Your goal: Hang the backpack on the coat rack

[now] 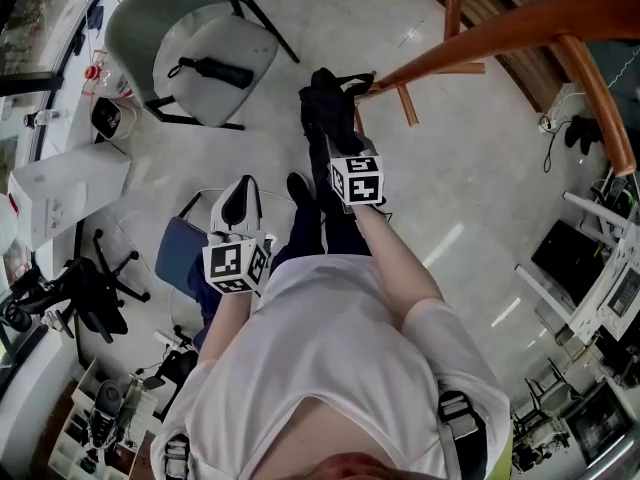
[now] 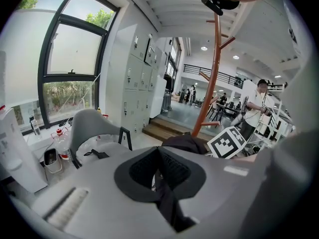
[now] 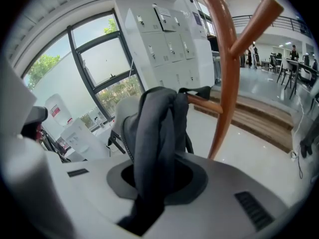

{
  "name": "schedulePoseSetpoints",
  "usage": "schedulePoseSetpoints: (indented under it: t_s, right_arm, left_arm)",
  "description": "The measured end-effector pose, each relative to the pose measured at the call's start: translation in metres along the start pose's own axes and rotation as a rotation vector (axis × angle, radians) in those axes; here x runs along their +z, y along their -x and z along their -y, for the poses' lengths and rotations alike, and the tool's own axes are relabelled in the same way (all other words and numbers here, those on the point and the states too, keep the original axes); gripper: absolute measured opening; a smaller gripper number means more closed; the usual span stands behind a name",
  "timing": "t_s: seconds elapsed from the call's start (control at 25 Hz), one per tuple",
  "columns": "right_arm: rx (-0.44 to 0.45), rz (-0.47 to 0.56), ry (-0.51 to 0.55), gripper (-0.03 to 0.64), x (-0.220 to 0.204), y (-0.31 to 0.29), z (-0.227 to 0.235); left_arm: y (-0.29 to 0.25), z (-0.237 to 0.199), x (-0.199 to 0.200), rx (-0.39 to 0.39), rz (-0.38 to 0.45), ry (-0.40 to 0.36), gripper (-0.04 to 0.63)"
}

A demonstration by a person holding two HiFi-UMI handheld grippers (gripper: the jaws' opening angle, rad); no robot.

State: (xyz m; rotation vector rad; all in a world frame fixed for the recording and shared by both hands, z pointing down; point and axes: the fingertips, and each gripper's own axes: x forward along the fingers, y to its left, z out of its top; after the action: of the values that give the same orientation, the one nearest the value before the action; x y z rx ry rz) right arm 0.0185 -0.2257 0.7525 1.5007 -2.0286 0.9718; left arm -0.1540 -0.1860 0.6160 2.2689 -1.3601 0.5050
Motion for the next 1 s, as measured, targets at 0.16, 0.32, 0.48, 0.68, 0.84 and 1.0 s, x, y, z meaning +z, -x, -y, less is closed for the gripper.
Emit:
schedulePoseSetpoints:
  t_s: [0.16,0.32,0.48,0.68,0.84,1.0]
  right_arm:
    - [-0.014,-0.034,-0.032,0.069,-0.012,-0.01,0.004]
    - [-0.022,-0.054,-0.071,0.069,-0.028,-0.016,0.011]
    - [-0.029,-0.062,-0.12,0.069,-0.04,-0.019,0.016]
    - [-0.016,-0.018,-0.182,0.069,-0.042,-0.013,0.019]
    - [-0.005,-0.018,-0.225,0.069,-0.042,-0.016,0.023]
    - [-0.006,-0.045,-0.256,0.069,-0.051,-0.021,0.028]
  left_arm:
    - [-0.002,-0.004,-0.002,-0.001,-0.01,0.007,0.011]
    - [-0.004,-0.003,-0.008,-0.003,-0.022,0.004,0.011]
    - [-0.008,-0.003,-0.011,-0.007,-0.031,0.002,0.011]
    - [-0.011,-0.004,-0.012,-0.014,-0.042,-0.001,0.011]
    - [-0.015,-0.002,-0.013,-0.024,-0.047,-0.003,0.011]
    - [-0.017,0.003,-0.016,-0.031,-0.053,-0.008,0.011]
